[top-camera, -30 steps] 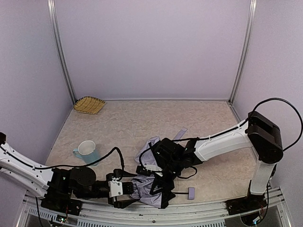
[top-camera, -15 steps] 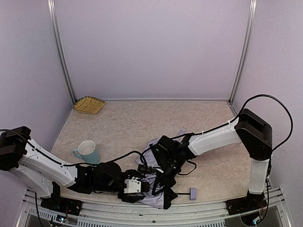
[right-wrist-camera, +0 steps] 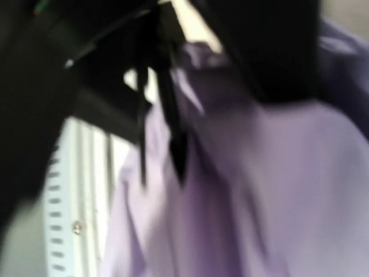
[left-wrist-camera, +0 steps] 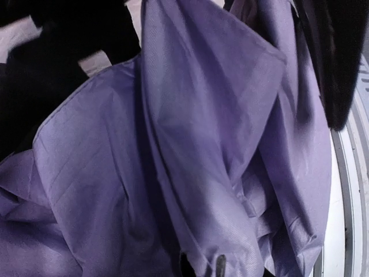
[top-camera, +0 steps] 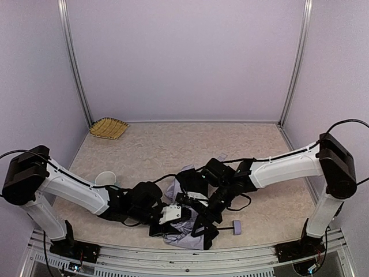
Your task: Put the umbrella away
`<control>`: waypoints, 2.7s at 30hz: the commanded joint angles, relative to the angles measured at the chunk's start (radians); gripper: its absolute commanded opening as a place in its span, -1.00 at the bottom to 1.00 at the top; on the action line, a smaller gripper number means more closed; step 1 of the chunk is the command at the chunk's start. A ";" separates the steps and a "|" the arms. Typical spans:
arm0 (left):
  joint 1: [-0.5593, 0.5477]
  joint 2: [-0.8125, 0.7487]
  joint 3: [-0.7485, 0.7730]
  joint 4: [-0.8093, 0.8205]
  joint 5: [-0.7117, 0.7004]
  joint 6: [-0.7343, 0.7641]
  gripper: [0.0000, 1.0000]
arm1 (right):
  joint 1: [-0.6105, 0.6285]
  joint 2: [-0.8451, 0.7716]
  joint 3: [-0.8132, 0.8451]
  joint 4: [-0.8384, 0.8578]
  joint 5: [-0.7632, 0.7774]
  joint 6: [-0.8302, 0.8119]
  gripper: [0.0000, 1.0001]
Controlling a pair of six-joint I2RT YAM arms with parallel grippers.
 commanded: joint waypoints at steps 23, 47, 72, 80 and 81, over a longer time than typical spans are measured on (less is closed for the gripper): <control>0.224 0.290 0.183 -0.272 0.446 -0.192 -0.53 | 0.438 -0.163 -0.114 0.081 1.080 -0.220 0.81; 0.203 0.374 0.280 -0.417 0.588 -0.079 -0.62 | 0.192 -0.024 -0.165 0.249 1.037 -0.313 0.67; 0.165 -0.530 -0.255 0.365 0.089 -0.072 0.21 | 0.057 0.023 -0.100 -0.034 0.374 -0.145 -0.29; -0.083 -0.489 -0.328 0.319 -0.104 0.172 0.30 | 0.039 0.088 -0.032 -0.144 0.063 -0.156 -0.32; -0.095 -0.449 -0.308 0.318 -0.125 0.182 0.32 | 0.033 0.099 -0.027 -0.138 0.046 -0.158 -0.32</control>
